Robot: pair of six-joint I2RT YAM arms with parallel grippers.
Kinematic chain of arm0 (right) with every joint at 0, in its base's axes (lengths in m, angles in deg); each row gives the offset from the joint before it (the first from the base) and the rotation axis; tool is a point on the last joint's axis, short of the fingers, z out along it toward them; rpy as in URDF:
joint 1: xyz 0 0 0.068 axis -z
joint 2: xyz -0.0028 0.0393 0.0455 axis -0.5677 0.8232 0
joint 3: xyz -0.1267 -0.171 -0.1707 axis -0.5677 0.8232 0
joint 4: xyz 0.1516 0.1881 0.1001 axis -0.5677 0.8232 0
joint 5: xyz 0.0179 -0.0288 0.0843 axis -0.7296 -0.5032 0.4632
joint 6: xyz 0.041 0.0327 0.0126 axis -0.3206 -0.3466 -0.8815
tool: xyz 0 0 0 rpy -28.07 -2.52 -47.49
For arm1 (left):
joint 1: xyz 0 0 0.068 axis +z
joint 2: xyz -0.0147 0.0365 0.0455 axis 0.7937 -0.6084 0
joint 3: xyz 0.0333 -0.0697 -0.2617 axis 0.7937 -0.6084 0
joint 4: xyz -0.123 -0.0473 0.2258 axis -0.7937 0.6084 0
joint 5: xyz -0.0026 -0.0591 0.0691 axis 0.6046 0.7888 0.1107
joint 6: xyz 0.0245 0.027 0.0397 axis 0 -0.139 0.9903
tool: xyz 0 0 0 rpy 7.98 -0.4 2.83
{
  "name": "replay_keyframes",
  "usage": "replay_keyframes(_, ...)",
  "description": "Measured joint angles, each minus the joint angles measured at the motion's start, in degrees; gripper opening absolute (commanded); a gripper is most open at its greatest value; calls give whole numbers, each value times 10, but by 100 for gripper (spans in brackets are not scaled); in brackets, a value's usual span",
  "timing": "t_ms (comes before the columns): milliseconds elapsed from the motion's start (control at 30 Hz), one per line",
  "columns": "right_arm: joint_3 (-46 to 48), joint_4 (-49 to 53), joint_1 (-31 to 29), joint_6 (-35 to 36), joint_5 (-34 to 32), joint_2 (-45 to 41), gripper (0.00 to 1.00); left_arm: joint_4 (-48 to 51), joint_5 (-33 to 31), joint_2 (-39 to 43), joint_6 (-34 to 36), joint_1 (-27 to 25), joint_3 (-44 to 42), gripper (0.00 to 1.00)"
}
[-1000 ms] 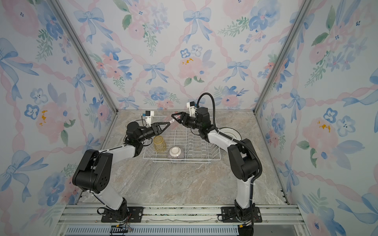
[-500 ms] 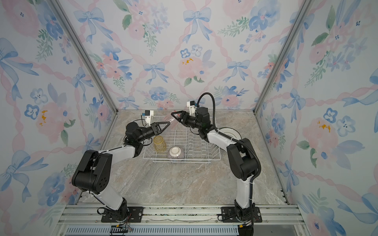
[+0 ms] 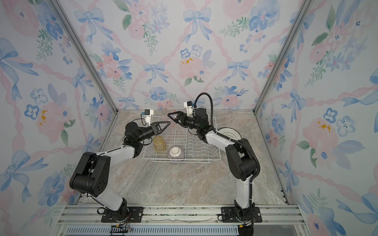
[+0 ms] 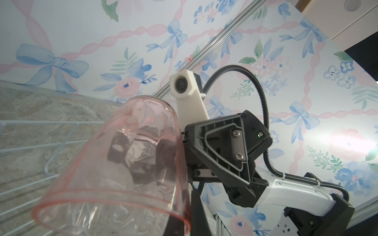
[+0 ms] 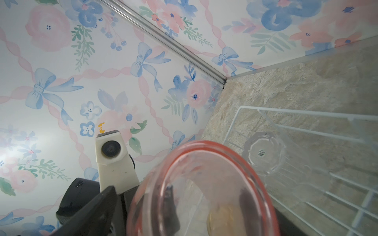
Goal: Unload the mixed dishes from the dish rack
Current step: 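Close the left gripper on the pink-rimmed glass and open the right gripper, then carry the pink-rimmed glass toward the robot with the left gripper while the right withdraws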
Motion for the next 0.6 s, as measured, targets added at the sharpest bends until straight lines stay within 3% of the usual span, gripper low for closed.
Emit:
replay_keyframes(267, 5, 32, 9, 51, -16, -6, 97, 99, -18, 36, 66, -5, 0, 0)
replay_keyframes(400, 10, 120, 31, 127, -58, -47, 97, 268, -64, 76, 169, -26, 30, 0)
replay_keyframes(600, 9, 277, 59, 280, -169, -148, 97, 546, -179, 122, 353, -107, 155, 0)
